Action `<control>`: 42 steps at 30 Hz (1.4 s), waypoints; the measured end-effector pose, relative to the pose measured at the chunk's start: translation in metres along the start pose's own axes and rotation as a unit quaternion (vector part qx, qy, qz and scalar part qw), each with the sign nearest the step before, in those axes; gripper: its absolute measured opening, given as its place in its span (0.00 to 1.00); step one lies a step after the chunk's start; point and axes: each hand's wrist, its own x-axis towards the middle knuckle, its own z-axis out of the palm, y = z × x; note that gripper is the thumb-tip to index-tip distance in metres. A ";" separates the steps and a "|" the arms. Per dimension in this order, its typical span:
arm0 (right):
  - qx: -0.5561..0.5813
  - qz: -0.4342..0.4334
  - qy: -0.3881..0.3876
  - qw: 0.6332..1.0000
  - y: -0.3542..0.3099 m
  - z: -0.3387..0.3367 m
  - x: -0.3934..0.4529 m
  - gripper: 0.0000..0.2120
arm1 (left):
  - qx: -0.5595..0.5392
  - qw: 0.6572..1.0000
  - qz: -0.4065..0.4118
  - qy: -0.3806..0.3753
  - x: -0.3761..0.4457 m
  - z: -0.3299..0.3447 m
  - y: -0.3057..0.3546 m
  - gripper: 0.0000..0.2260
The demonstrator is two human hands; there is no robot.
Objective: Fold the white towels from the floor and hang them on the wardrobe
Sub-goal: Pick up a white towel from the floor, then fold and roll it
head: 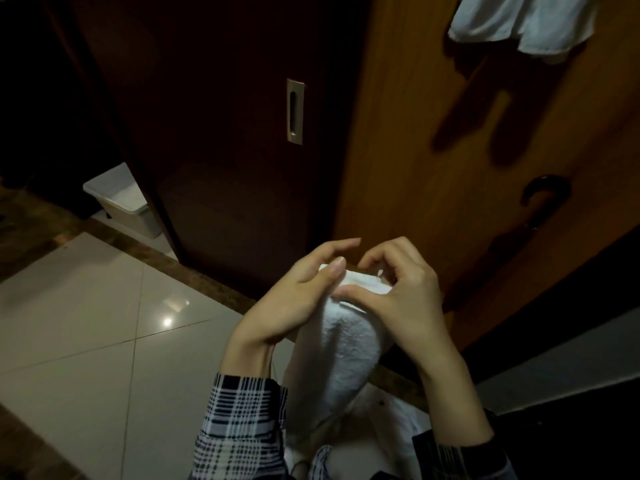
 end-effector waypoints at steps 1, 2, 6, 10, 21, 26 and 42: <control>-0.009 0.017 -0.019 1.000 0.002 0.000 0.001 0.18 | 0.006 1.000 0.002 0.005 0.000 -0.001 0.000 0.19; -0.010 0.029 -0.037 0.999 0.005 -0.001 0.001 0.19 | 0.012 1.000 0.004 0.004 -0.001 -0.002 0.000 0.20; -0.022 0.025 -0.059 0.998 0.019 0.000 -0.001 0.20 | 0.035 0.999 0.006 -0.031 -0.002 -0.005 0.002 0.23; -0.021 -0.001 -0.072 0.997 0.028 0.001 -0.001 0.18 | 0.031 0.999 0.006 -0.044 -0.003 -0.005 0.001 0.25; 0.001 0.003 -0.253 0.967 0.044 -0.011 0.020 0.02 | -0.027 0.999 0.024 0.033 -0.002 -0.012 -0.004 0.24; -0.023 -0.034 -0.255 0.966 0.042 -0.014 0.034 0.15 | -0.008 1.000 0.005 -0.009 -0.005 -0.014 -0.003 0.31; -0.273 -0.145 -0.286 0.907 0.066 -0.011 0.041 0.07 | 0.170 0.968 0.093 0.160 0.009 -0.027 -0.042 0.10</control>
